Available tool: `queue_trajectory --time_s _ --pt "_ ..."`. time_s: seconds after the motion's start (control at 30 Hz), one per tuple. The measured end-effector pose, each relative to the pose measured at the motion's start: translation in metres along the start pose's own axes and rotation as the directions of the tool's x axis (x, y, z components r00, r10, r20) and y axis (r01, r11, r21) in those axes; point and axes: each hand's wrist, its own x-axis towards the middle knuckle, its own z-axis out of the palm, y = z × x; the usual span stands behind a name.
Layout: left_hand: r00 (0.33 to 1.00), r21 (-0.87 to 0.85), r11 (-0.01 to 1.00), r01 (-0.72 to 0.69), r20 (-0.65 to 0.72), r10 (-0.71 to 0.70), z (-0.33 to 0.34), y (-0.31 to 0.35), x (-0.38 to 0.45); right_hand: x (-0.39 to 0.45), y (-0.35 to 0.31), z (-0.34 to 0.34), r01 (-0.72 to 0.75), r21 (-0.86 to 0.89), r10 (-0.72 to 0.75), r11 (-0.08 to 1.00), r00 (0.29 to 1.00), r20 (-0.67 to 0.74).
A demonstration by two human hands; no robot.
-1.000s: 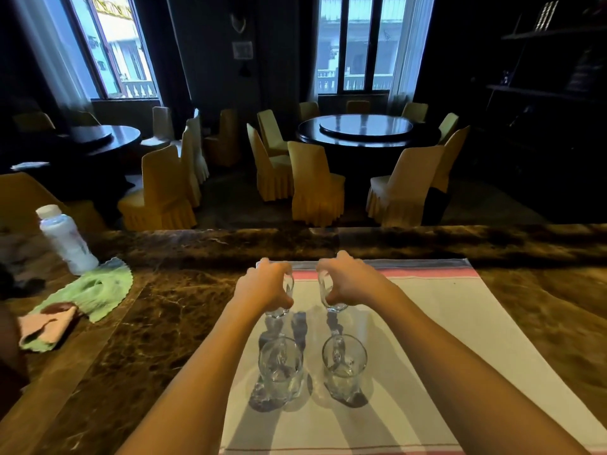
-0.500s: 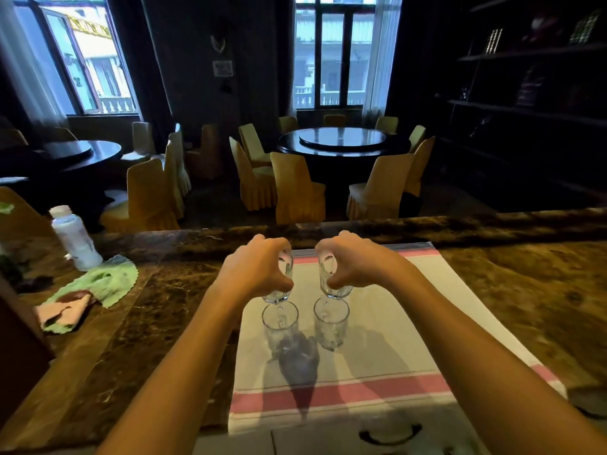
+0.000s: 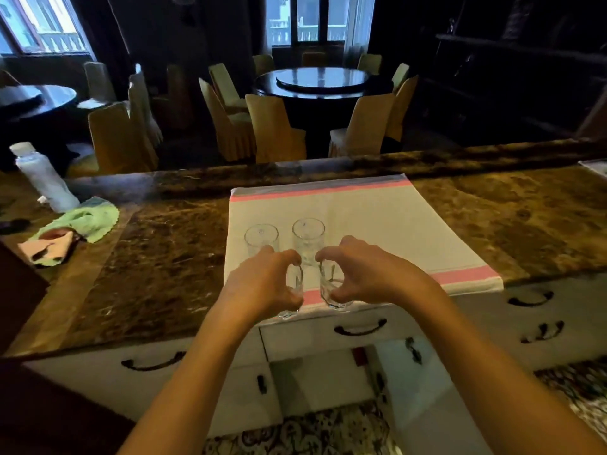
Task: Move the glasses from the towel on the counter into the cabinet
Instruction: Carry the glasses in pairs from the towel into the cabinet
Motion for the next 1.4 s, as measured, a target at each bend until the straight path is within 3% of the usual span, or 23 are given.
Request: queue_trajectory --time_s 0.4,0.53,0.73,0.93,1.0,1.1,1.17,1.23,1.4 --pt "0.976 0.061 0.991 0.123 0.174 -0.132 0.159 -0.005 -0.035 -0.035 0.062 0.143 -0.006 -0.038 0.014 0.999 0.978 0.209" --pt "0.96 0.035 0.984 0.177 0.213 -0.18 0.243 -0.021 -0.03 -0.029 0.091 0.224 0.008 0.004 -0.009 1.0 0.974 0.226" --pt "0.922 0.127 0.963 0.236 0.283 -0.263 0.368 -0.057 -0.005 -0.001 0.131 0.346 -0.069 -0.027 0.074 0.997 0.957 0.281" --pt "0.853 0.046 0.93 0.365 0.384 -0.354 0.495 -0.101 0.033 0.046 0.172 0.461 -0.058 -0.04 0.069 0.997 0.914 0.401" --pt "0.85 -0.003 0.93 0.368 0.405 -0.335 0.532 -0.117 0.047 0.054 0.184 0.48 -0.087 -0.026 0.091 0.996 0.913 0.398" --pt "0.912 0.02 0.966 0.257 0.324 -0.249 0.58 -0.141 0.067 0.07 0.192 0.499 -0.059 -0.014 0.06 0.998 0.932 0.357" --pt "0.929 0.006 0.965 0.262 0.271 -0.254 0.609 -0.156 0.08 0.086 0.22 0.549 -0.018 -0.022 0.024 1.0 0.96 0.281" --pt "0.929 -0.002 0.963 0.269 0.262 -0.259 0.633 -0.167 0.095 0.111 0.243 0.605 -0.071 0.02 0.066 0.997 0.98 0.185" --pt "0.944 -0.028 0.963 0.267 0.206 -0.256 0.694 -0.2 0.137 0.162 0.275 0.667 -0.105 0.109 0.088 0.989 0.985 0.15"
